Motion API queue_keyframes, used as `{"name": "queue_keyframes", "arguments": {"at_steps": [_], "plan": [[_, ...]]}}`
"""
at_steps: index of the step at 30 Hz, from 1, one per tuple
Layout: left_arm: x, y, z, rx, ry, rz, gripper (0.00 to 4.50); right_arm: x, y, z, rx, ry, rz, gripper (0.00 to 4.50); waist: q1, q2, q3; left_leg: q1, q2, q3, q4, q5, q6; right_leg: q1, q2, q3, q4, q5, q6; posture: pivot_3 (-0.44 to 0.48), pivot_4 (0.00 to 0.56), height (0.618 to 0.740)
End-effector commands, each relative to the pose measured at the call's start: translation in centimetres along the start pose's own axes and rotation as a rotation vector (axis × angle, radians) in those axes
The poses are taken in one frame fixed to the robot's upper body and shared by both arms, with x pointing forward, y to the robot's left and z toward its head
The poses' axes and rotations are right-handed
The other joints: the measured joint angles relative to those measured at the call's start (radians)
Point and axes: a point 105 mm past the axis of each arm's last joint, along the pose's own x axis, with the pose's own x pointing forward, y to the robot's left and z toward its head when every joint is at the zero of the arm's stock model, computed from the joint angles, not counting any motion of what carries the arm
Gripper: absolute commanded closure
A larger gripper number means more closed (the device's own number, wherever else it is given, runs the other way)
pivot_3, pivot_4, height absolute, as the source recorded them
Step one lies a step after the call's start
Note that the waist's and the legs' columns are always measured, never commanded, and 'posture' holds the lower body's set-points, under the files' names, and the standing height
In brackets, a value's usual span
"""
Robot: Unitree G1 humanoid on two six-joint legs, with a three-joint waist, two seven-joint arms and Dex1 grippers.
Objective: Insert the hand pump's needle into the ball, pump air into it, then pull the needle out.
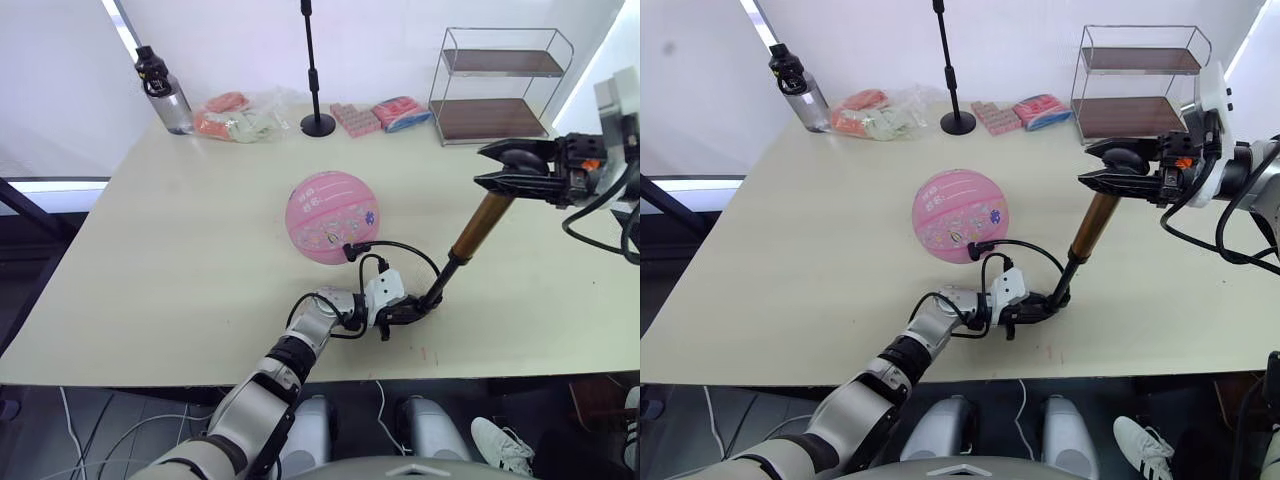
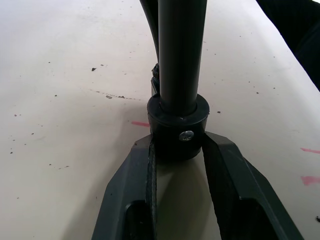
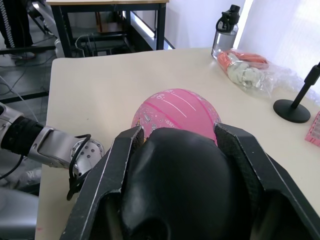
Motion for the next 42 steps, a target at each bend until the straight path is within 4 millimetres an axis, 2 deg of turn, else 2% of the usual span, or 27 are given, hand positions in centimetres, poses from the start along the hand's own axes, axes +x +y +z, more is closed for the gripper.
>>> {"name": "queue_keyframes", "arguments": {"at_steps": [1,7,9,12,14,22,28,30,33,42], "plan": [[-2.1,-2.2,-7.8,-0.176,0.257,-0.001,3.57,-1.4,-0.3,1.9,-0.11,-0.037,-0.066,2.76,0.0,0.0,0.0,0.0,0.0,0.0,0.0,0.0,0.0,0.0,0.0,0.0,0.0,0.0,0.0,0.0,0.15,0.74],[-2.2,-2.1,-7.8,-0.175,0.259,0.003,3.57,-0.3,0.3,-3.9,-0.028,0.035,-0.066,2.76,-0.001,-0.003,-0.003,0.002,0.001,0.0,0.0,0.0,0.0,0.0,0.001,0.0,0.0,-0.001,0.001,0.0,0.15,0.74],[-2.3,-2.2,-7.9,-0.175,0.26,0.002,3.57,0.2,0.9,-6.5,-0.009,0.084,-0.057,2.76,-0.002,-0.006,-0.006,0.002,0.001,-0.001,0.0,0.0,0.0,0.001,0.001,0.0,0.0,-0.001,0.002,0.0,0.15,0.74],[-2.3,-2.1,-7.9,-0.174,0.26,0.005,3.57,0.9,1.6,-8.6,0.01,0.102,-0.04,2.76,-0.007,-0.01,-0.01,0.004,0.002,-0.001,0.0,0.0,0.0,0.002,0.002,-0.001,0.0,-0.002,0.003,0.0,0.15,0.74],[-2.3,-2.1,-7.8,-0.171,0.262,0.003,3.57,1.6,2.5,-11.0,0.024,0.142,-0.017,2.76,-0.008,-0.011,-0.011,0.004,0.002,-0.001,0.0,0.0,0.0,0.002,0.001,0.0,0.0,-0.002,0.003,0.0,0.15,0.74],[-2.4,-2.1,-7.9,-0.17,0.264,0.004,3.57,2.8,5.0,-15.9,0.06,0.191,0.026,2.76,-0.009,-0.012,-0.013,0.008,0.002,-0.002,-0.001,0.0,0.0,0.005,0.001,0.0,0.0,-0.002,0.003,0.0,0.15,0.74],[-2.5,-2.2,-7.9,-0.172,0.265,-0.001,3.57,2.5,3.5,-12.8,0.011,0.122,-0.006,2.76,-0.008,-0.011,-0.013,0.007,0.002,-0.001,-0.001,0.0,0.0,0.005,0.001,-0.001,0.0,-0.002,0.002,0.0,0.15,0.74],[-2.6,-2.2,-7.9,-0.169,0.266,-0.003,3.57,2.2,2.5,-10.2,-0.019,0.07,-0.025,2.76,-0.008,-0.01,-0.011,0.007,0.002,-0.002,-0.001,0.0,0.0,0.005,0.0,-0.001,0.0,-0.002,0.002,0.0,0.15,0.74],[-2.7,-2.1,-7.9,-0.167,0.269,-0.004,3.57,1.7,1.5,-7.4,-0.05,0.032,-0.038,2.76,-0.007,-0.005,-0.006,0.004,0.001,-0.001,-0.001,0.0,0.0,0.003,0.0,-0.001,0.0,0.0,0.0,0.0,0.15,0.74],[-2.5,-2.2,-7.8,-0.166,0.267,-0.01,3.57,-0.4,0.2,-1.2,-0.124,-0.016,-0.061,2.76,-0.005,-0.004,-0.001,0.001,0.001,-0.001,-0.001,0.0,0.0,0.0,0.001,-0.001,0.0,0.0,0.0,0.0,0.15,0.74]]}}
